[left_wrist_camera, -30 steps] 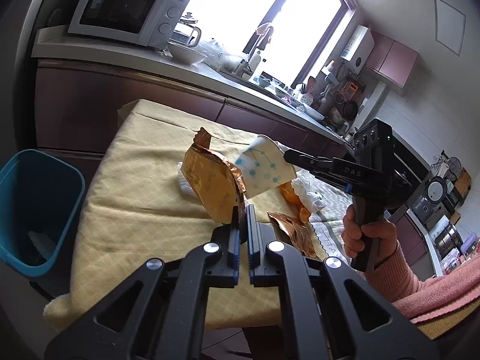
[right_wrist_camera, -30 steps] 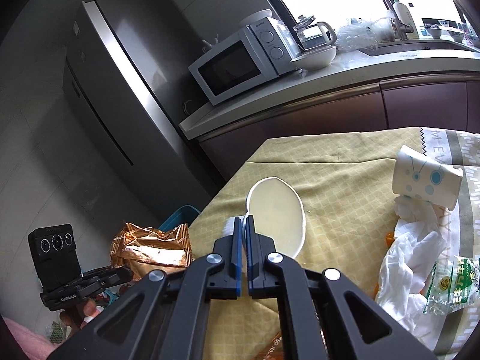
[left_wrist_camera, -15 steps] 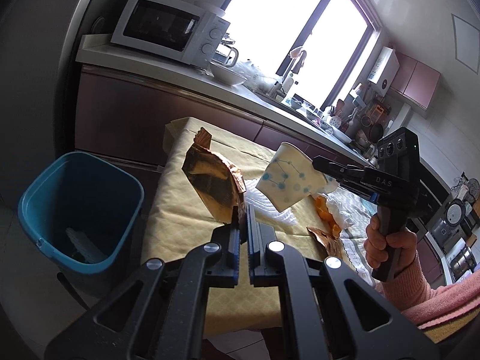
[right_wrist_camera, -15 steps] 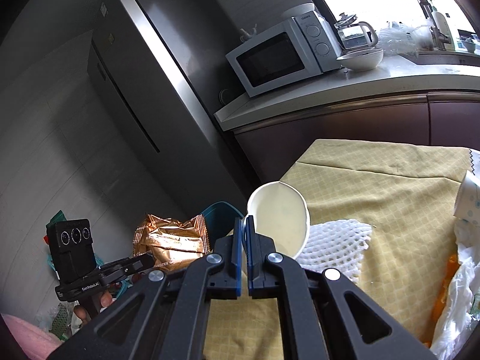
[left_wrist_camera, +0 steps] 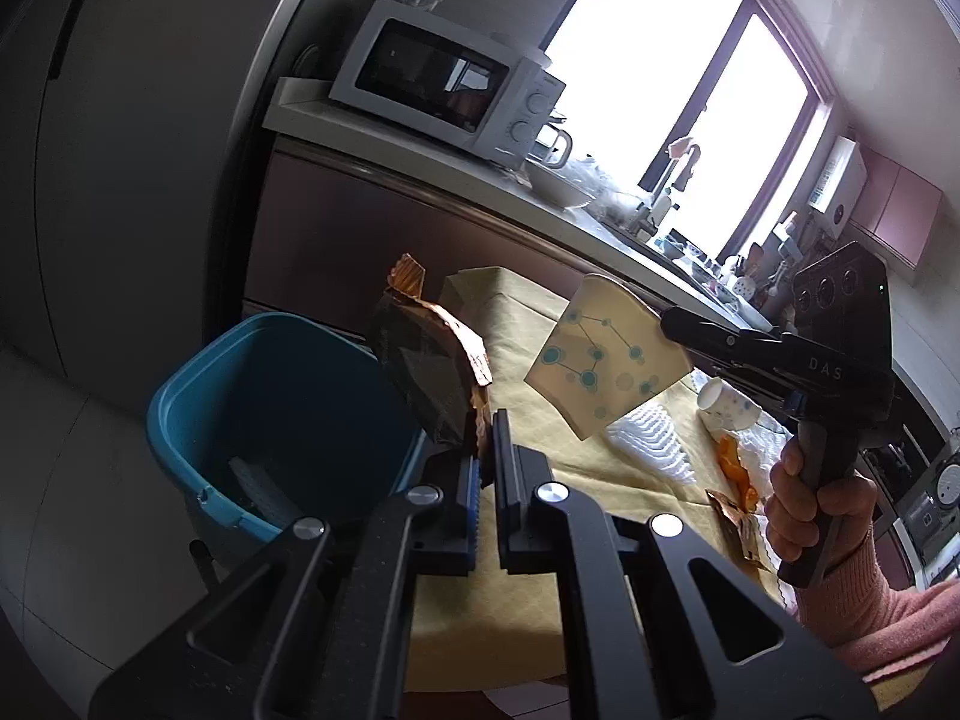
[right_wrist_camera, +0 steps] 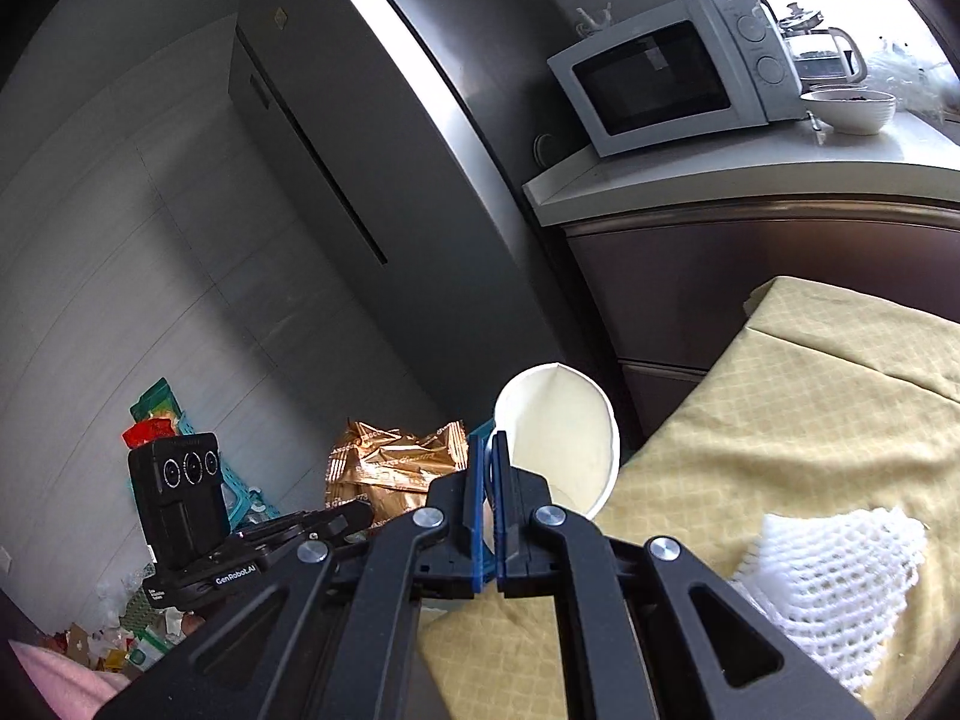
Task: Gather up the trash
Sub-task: 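Carry the wrapper and cup to the teal bin and open both tools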
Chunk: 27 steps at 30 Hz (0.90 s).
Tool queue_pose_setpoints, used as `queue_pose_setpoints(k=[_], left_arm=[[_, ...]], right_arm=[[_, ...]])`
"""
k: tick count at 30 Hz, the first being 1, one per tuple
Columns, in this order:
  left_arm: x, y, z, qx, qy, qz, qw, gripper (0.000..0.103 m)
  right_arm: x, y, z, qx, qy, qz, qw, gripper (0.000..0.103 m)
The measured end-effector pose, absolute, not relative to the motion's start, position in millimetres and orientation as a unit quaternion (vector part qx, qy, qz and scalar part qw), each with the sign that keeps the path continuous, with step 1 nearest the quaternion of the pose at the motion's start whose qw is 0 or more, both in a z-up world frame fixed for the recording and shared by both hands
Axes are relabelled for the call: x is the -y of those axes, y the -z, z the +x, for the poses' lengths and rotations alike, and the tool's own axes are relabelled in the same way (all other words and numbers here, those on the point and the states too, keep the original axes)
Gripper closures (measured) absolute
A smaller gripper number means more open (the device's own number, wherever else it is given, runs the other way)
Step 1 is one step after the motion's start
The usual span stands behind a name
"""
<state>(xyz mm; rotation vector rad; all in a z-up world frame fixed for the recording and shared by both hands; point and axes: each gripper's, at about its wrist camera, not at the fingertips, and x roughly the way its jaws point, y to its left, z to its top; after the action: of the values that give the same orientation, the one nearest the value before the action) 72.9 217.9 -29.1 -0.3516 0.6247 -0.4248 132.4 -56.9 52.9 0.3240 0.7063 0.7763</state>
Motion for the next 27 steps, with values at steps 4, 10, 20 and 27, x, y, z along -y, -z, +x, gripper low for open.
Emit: queue_pose_setpoints(k=[4, 10, 20, 27], left_arm=[[-232, 40, 84, -0.317, 0.186, -0.181, 0.913, 0.099], [-244, 57, 97, -0.334, 0.164, -0.181, 0.910, 0.099], [-254, 88, 120, -0.370, 0.138, -0.193, 0.898, 0.099], [-253, 111, 136, -0.394, 0.115, -0.195, 0.891, 0.091]], right_arm=[[30, -49, 147, -0.345, -0.382, 0.152, 0.844, 0.101], [-2, -33, 168, -0.376, -0.387, 0.155, 0.828, 0.101], [-39, 7, 189, -0.430, -0.374, 0.140, 0.810, 0.101], [-56, 26, 195, -0.459, -0.363, 0.123, 0.802, 0.101]])
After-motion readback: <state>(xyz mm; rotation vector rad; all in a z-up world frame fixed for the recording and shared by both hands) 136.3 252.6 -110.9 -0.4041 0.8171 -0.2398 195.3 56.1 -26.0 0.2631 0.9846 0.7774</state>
